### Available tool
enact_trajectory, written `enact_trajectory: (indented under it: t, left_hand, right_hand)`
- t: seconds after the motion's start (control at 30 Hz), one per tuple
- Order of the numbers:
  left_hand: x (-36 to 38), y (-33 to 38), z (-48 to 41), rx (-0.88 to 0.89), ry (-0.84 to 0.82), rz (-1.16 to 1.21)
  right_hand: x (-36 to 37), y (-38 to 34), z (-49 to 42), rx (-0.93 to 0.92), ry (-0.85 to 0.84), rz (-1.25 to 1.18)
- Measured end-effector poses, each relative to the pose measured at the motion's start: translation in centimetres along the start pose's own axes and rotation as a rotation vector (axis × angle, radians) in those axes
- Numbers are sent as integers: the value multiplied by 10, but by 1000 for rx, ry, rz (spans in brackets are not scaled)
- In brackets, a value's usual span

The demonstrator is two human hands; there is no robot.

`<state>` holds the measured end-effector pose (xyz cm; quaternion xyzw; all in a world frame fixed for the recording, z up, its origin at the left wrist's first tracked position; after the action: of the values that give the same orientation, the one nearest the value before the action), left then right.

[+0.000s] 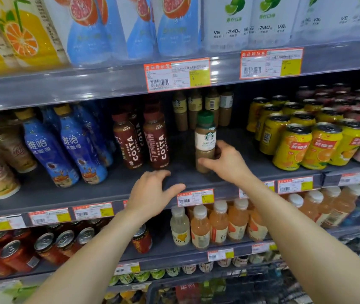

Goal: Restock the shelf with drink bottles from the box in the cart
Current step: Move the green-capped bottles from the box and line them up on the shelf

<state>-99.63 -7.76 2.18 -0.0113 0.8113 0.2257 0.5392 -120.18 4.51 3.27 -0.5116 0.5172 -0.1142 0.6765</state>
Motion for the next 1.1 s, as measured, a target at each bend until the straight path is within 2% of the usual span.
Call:
enact_trajectory:
  t: [0.2,0.5,0.83,1.1]
  left_hand:
    - [12,-2,3,70,47,-274]
    - [17,-2,5,122,155,-336]
    - [17,-2,6,114,163,-333]
    - [15,1,6,97,140,-325]
  right_hand:
    - [-22,22,-64,106,80,-8]
    - [-29,35,-127,174,234,-29]
    - [-29,33,-161,250,279,-3]
    - [-27,34,-168,238,270,11]
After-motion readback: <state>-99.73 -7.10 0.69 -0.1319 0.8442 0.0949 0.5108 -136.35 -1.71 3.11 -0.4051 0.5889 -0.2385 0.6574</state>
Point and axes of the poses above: each hand's wrist, its own z-axis away from the middle knuckle, its own x-axis out of the palm, y = z × x, the point moved 3 cm from there along -z, towards the middle knuckle, and after that the axes turned 12 degrees about x, right-handed, at the moved point
